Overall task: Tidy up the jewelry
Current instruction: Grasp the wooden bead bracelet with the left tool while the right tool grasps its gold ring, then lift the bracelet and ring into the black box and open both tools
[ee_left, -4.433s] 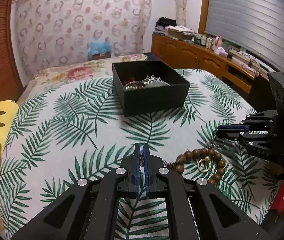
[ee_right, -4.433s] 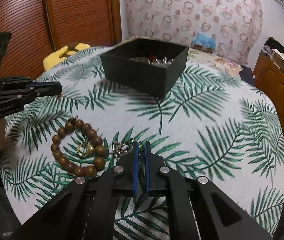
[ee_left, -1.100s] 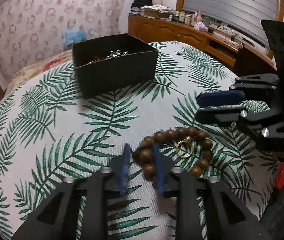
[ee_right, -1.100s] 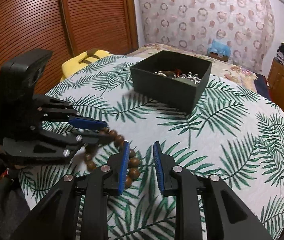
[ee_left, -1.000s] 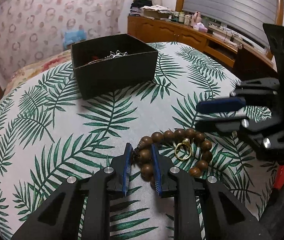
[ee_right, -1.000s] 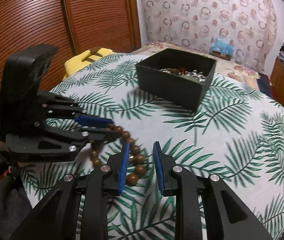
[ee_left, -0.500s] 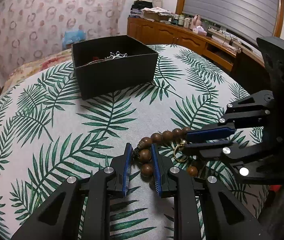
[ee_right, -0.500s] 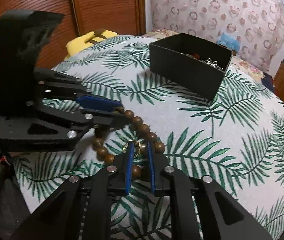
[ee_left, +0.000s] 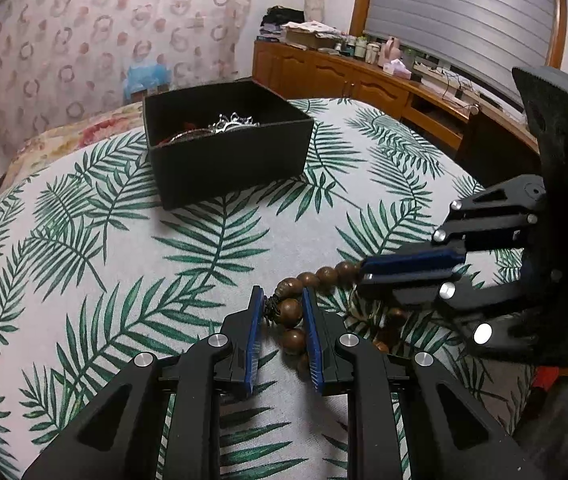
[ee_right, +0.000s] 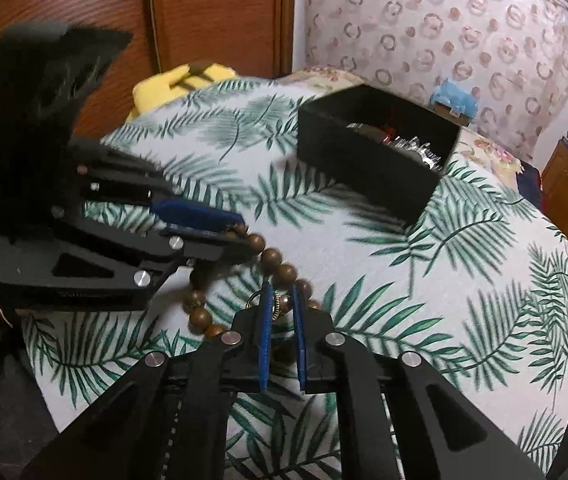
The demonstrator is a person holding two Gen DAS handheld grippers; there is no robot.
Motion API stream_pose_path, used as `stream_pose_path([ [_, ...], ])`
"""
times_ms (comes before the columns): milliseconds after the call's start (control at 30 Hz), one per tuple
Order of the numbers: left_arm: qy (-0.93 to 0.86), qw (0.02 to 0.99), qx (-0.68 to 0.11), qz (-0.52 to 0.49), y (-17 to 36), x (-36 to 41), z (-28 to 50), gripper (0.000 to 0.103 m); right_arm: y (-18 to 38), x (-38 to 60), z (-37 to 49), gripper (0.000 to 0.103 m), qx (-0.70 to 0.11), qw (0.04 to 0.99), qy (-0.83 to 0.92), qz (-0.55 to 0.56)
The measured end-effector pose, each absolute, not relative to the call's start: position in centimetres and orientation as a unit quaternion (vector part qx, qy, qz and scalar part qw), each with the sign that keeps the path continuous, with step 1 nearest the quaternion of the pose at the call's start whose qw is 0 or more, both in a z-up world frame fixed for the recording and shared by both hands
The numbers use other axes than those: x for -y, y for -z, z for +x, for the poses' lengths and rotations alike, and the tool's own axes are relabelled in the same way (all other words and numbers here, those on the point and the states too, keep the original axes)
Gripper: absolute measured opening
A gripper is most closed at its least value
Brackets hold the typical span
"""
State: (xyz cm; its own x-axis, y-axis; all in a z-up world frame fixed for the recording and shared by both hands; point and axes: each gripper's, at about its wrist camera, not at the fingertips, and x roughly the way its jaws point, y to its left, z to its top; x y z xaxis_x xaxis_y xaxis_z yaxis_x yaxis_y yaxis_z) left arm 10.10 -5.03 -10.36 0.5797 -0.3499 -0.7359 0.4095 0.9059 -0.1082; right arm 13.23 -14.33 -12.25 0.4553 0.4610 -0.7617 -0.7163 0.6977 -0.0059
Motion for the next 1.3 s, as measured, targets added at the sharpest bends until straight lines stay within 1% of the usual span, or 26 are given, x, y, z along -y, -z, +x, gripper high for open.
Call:
stream_pose_path([
  [200, 0.214, 0.897, -0.385, 0.032, 8.2, 5.0, 10.8, 0.018, 9.4, 16.0, 14.7, 0.011, -0.363, 0.853, -0.347, -0.143],
  [367, 0.213, 0.909, -0.357, 0.038, 5.0, 5.0, 11.8, 0.018, 6.3, 16.8, 16.6, 0.011, -0.336, 0.866, -0.34, -0.144],
  [600, 0.193, 0.925, -0.325, 0.05, 1.7, 4.8, 14.1, 0.018, 4.3, 17.5, 19.5, 0.011, -0.311, 0.88, -0.33, -0.142],
  [767, 0.172, 0.936, -0.302, 0.059, -0.5, 4.3, 15.6, 0.018, 4.8, 16.8, 22.1, 0.011, -0.305, 0.885, -0.32, -0.145],
  [933, 0.161, 0.944, -0.285, 0.051, -2.0, 4.1, 17.2, 0.018, 6.0, 16.3, 24.9, 0.012, -0.315, 0.885, -0.32, -0.126],
  [1067, 0.156, 0.945, -0.285, 0.046, -1.9, 4.1, 18.7, 0.018, 6.9, 16.1, 26.1, 0.012, -0.318, 0.883, -0.326, -0.11],
  [1200, 0.149, 0.943, -0.295, 0.034, -0.7, 3.9, 20.2, 0.018, 7.9, 15.8, 27.1, 0.012, -0.325, 0.882, -0.328, -0.098],
  [1300, 0.145, 0.941, -0.306, 0.019, 0.2, 3.6, 21.2, 0.018, 8.4, 15.7, 27.5, 0.022, -0.329, 0.882, -0.325, -0.095],
])
